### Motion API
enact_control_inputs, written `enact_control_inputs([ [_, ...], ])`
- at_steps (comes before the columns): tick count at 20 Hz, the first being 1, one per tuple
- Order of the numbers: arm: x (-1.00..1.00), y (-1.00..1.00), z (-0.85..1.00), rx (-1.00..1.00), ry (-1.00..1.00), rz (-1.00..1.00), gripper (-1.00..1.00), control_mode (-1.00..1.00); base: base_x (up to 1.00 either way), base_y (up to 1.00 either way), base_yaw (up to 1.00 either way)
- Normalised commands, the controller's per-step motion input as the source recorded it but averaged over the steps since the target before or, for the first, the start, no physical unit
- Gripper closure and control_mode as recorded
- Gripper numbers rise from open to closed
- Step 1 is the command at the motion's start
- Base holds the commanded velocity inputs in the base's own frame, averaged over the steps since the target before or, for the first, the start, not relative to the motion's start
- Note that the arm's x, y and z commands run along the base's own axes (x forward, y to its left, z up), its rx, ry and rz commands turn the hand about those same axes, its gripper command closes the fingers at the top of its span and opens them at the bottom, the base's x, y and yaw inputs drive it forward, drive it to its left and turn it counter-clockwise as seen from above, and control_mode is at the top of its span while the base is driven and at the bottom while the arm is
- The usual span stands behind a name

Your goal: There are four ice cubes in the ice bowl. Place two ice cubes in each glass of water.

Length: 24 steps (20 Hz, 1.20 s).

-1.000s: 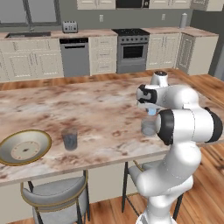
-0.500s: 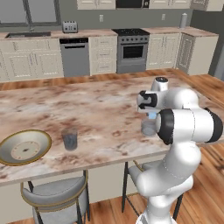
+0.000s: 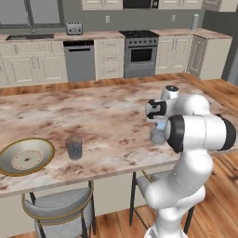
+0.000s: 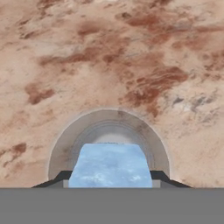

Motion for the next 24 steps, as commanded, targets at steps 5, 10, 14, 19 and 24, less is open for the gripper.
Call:
enact_control_inputs([
  [5,0.02,0.00,-0.02,0.03,0.00,0.00,1.00,-1.00,0.00,0.00,0.00],
  [10,0.00,0.00,0.00,0.01,0.00,0.00,1.00,-1.00,0.00,0.00,0.00],
  [14,0.00,0.00,0.00,0.00,0.00,0.00,-1.00,-1.00,0.00,0.00,0.00],
  [19,0.00,0.00,0.00,0.00,0.00,0.00,-1.00,-1.00,0.00,0.00,0.00],
  [24,0.00,0.00,0.00,0.00,0.00,0.00,-1.00,-1.00,0.00,0.00,0.00],
])
